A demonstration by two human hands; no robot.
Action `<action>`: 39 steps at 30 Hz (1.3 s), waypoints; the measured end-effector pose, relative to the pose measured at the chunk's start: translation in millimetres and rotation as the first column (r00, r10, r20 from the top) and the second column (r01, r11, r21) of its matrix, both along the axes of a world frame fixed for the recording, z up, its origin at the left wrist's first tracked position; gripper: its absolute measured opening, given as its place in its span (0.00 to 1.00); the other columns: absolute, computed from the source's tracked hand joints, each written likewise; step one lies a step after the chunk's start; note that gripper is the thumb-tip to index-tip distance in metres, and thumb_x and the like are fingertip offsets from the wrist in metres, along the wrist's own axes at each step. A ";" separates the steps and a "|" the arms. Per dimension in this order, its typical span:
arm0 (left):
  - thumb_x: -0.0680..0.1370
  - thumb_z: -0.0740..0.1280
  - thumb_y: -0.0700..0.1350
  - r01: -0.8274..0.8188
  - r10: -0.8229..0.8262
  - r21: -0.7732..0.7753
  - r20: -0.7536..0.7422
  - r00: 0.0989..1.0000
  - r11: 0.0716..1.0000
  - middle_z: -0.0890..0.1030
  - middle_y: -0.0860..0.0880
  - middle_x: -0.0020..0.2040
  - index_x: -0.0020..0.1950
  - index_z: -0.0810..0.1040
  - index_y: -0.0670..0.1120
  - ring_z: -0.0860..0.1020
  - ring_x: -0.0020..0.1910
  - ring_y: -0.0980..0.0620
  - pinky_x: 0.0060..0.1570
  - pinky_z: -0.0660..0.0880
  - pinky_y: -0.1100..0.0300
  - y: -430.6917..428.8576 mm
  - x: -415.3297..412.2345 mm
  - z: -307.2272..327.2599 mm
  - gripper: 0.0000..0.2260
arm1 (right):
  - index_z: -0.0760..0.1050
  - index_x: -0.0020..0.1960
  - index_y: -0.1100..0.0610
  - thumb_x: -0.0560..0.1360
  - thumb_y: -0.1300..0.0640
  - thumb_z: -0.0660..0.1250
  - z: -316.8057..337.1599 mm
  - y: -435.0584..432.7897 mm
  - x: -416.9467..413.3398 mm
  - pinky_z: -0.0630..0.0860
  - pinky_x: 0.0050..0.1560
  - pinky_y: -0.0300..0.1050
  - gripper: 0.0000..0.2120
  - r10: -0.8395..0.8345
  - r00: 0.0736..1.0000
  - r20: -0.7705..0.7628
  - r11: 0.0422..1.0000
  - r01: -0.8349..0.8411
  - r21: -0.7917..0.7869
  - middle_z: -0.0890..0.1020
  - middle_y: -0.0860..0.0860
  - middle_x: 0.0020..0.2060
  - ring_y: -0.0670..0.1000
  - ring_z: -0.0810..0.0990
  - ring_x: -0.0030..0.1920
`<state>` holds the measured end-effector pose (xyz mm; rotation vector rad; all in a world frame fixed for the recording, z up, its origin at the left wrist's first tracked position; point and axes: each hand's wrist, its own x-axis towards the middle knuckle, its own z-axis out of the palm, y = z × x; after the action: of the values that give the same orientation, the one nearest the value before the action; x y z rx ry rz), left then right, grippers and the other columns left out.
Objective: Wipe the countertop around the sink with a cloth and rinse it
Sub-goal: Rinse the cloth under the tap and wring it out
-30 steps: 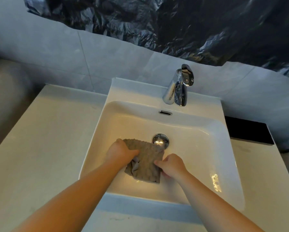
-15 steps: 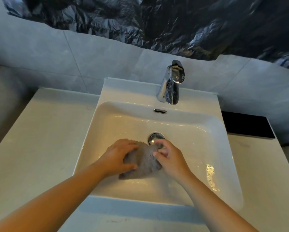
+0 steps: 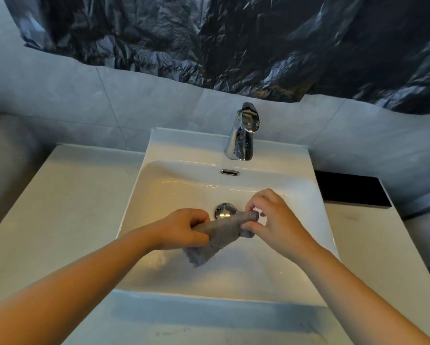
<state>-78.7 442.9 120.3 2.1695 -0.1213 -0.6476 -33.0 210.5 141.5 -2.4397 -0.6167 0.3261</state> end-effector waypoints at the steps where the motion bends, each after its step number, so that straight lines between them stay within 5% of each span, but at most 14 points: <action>1: 0.67 0.64 0.50 -0.004 0.003 -0.022 -0.060 0.998 1.000 0.74 0.49 0.37 0.43 0.75 0.43 0.71 0.36 0.54 0.38 0.69 0.60 -0.7 1.4 8.4 0.11 | 0.71 0.46 0.45 0.73 0.52 0.71 7.8 -1.3 0.1 0.72 0.58 0.40 0.08 0.002 0.997 -0.076 0.998 0.003 0.068 0.73 0.40 0.59 0.44 0.71 0.59; 4: 0.67 0.63 0.49 -0.148 0.047 -0.283 -0.334 0.941 0.948 0.79 0.41 0.51 0.58 0.75 0.40 0.78 0.48 0.47 0.47 0.74 0.56 -3.0 1.6 27.7 0.22 | 0.71 0.45 0.47 0.75 0.55 0.68 30.5 -2.5 -5.7 0.77 0.49 0.40 0.06 0.011 0.958 -0.286 0.944 0.085 0.320 0.80 0.42 0.55 0.45 0.78 0.55; 8: 0.74 0.68 0.47 -0.160 -0.116 -0.512 -0.466 0.877 0.844 0.81 0.42 0.54 0.62 0.74 0.42 0.80 0.52 0.46 0.52 0.77 0.55 -15.1 1.6 54.0 0.18 | 0.70 0.49 0.54 0.79 0.56 0.62 46.1 1.8 -17.1 0.73 0.36 0.31 0.02 -0.086 0.972 -0.219 0.858 0.184 0.479 0.75 0.47 0.40 0.37 0.75 0.41; 11: 0.71 0.73 0.48 -0.088 -0.076 -0.411 -0.368 0.927 0.907 0.80 0.43 0.55 0.62 0.74 0.47 0.80 0.52 0.46 0.55 0.78 0.51 -30.8 6.0 62.9 0.21 | 0.68 0.51 0.55 0.80 0.55 0.59 45.7 10.4 -24.5 0.73 0.33 0.30 0.03 -0.212 0.972 -0.095 0.803 0.229 0.550 0.74 0.46 0.40 0.34 0.75 0.40; 14: 0.69 0.75 0.51 -0.001 -0.056 -0.230 -0.243 0.968 0.973 0.80 0.45 0.45 0.57 0.74 0.51 0.79 0.41 0.52 0.49 0.79 0.57 -44.7 5.8 68.2 0.19 | 0.66 0.56 0.50 0.79 0.46 0.55 42.1 11.6 -23.0 0.73 0.32 0.30 0.10 -0.262 0.959 0.106 0.866 0.185 0.465 0.75 0.42 0.41 0.39 0.77 0.43; 19: 0.69 0.72 0.60 0.023 -0.017 0.054 -0.118 0.993 0.998 0.82 0.43 0.42 0.50 0.80 0.42 0.81 0.41 0.49 0.44 0.79 0.62 -56.3 3.7 66.2 0.22 | 0.73 0.56 0.49 0.79 0.45 0.52 38.6 2.5 -11.2 0.71 0.36 0.27 0.15 -0.197 0.959 0.204 0.949 0.134 0.285 0.77 0.44 0.41 0.42 0.77 0.43; 23: 0.69 0.71 0.60 -0.038 0.016 0.205 0.112 0.994 0.978 0.81 0.47 0.43 0.51 0.78 0.47 0.79 0.41 0.50 0.44 0.79 0.55 -62.9 3.2 63.6 0.19 | 0.75 0.41 0.57 0.81 0.50 0.57 29.6 4.1 3.9 0.68 0.30 0.33 0.16 -0.315 0.944 -0.097 0.921 0.329 0.209 0.77 0.52 0.34 0.48 0.76 0.36; 26: 0.72 0.69 0.60 -0.021 -0.175 0.433 0.408 0.896 0.901 0.79 0.48 0.46 0.54 0.73 0.47 0.77 0.43 0.48 0.43 0.75 0.54 -63.9 2.7 62.0 0.20 | 0.71 0.37 0.59 0.77 0.56 0.59 34.9 2.0 12.3 0.59 0.23 0.36 0.12 -0.338 0.746 -0.574 0.861 0.492 0.132 0.72 0.57 0.30 0.49 0.67 0.23; 29: 0.73 0.69 0.57 -0.043 -0.175 0.376 0.526 0.832 0.926 0.79 0.48 0.47 0.59 0.67 0.49 0.77 0.43 0.47 0.42 0.75 0.53 -66.0 2.8 62.9 0.21 | 0.70 0.37 0.58 0.76 0.57 0.59 43.1 -1.6 16.7 0.58 0.21 0.34 0.10 -0.332 0.661 -0.673 0.814 0.561 0.149 0.71 0.57 0.30 0.46 0.64 0.19; 31: 0.72 0.70 0.56 -0.075 -0.034 0.215 0.462 0.886 0.974 0.80 0.50 0.45 0.58 0.69 0.51 0.78 0.40 0.52 0.39 0.77 0.56 -66.7 3.4 68.4 0.19 | 0.75 0.42 0.55 0.77 0.51 0.61 48.5 -7.3 13.5 0.64 0.22 0.37 0.10 -0.317 0.760 -0.568 0.804 0.533 0.264 0.75 0.54 0.32 0.48 0.70 0.25; 34: 0.72 0.73 0.51 -0.177 0.193 -0.217 0.052 0.980 0.960 0.78 0.54 0.32 0.53 0.74 0.47 0.74 0.27 0.59 0.27 0.71 0.63 -61.8 8.5 75.7 0.15 | 0.74 0.60 0.48 0.77 0.47 0.64 55.5 -23.9 -4.7 0.74 0.31 0.42 0.12 -0.183 0.868 -0.462 0.761 0.422 0.493 0.81 0.52 0.48 0.52 0.81 0.36; 36: 0.72 0.72 0.50 -0.207 0.113 -0.431 -0.234 0.966 0.878 0.74 0.50 0.32 0.53 0.74 0.43 0.69 0.27 0.55 0.27 0.65 0.63 -56.2 10.2 78.6 0.15 | 0.71 0.65 0.46 0.77 0.48 0.65 51.7 -35.2 -18.6 0.77 0.34 0.45 0.17 -0.150 0.930 -0.336 0.736 0.332 0.591 0.80 0.49 0.55 0.52 0.83 0.40; 39: 0.75 0.67 0.47 -0.211 -0.109 -0.621 -0.435 0.894 0.755 0.65 0.49 0.34 0.65 0.73 0.45 0.61 0.29 0.55 0.26 0.60 0.66 -55.5 9.2 78.2 0.19 | 0.69 0.67 0.45 0.73 0.40 0.61 34.4 -40.3 -32.4 0.77 0.38 0.41 0.23 -0.218 0.975 -0.046 0.772 0.201 0.604 0.78 0.43 0.59 0.48 0.80 0.48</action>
<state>-69.5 387.5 198.5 1.2937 -0.0293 -0.8993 -65.4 170.1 175.9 -1.8586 -0.3718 -0.0086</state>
